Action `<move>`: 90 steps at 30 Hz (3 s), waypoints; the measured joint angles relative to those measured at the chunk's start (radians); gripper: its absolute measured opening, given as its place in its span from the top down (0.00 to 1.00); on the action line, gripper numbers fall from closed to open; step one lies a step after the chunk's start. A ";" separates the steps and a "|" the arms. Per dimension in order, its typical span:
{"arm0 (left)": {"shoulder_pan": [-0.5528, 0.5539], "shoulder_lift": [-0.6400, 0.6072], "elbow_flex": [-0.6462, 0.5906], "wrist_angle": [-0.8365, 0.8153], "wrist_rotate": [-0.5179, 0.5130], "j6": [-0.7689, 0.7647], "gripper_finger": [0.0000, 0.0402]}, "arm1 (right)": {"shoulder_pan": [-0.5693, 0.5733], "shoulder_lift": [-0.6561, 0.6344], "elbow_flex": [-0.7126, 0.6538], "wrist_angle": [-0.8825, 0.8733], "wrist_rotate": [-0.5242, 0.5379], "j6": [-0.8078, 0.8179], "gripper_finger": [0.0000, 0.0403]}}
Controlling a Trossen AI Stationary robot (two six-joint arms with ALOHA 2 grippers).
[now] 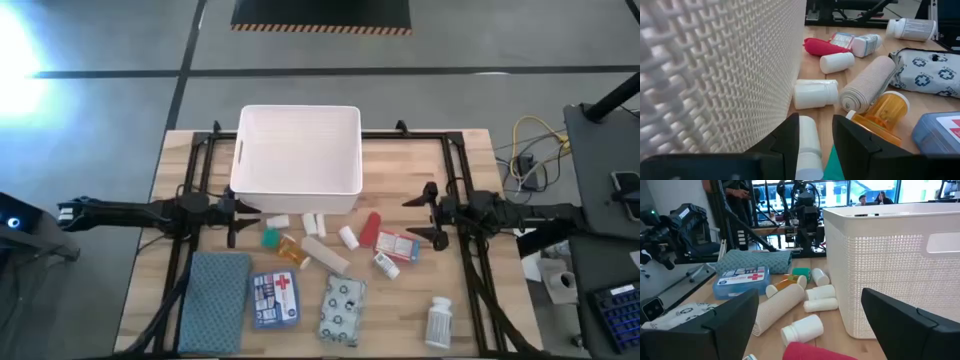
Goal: Pick & place medical supplies in basket/bin
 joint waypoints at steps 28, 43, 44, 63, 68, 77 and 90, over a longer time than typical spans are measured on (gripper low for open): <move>0.000 0.000 0.000 0.000 0.000 0.000 0.75 | 0.000 0.000 0.000 0.000 0.000 0.000 0.14; 0.000 0.000 0.000 0.000 0.000 0.000 0.75 | 0.000 0.000 0.000 0.000 0.000 -0.003 0.13; 0.000 0.000 0.000 0.000 0.000 0.000 0.75 | 0.000 0.000 0.000 0.000 0.000 -0.005 0.13; 0.000 0.000 0.000 0.000 0.000 0.000 0.75 | 0.000 0.000 0.000 0.000 0.000 -0.004 0.13; 0.000 0.000 0.000 0.000 0.000 0.000 0.75 | 0.000 0.000 0.000 0.000 0.000 0.020 0.14; 0.000 0.000 0.000 0.000 0.000 0.000 0.75 | 0.000 -0.001 -0.001 0.012 -0.003 0.685 0.16; 0.000 0.000 0.000 0.000 0.000 0.000 0.75 | 0.000 0.028 -0.001 0.163 0.253 1.013 0.13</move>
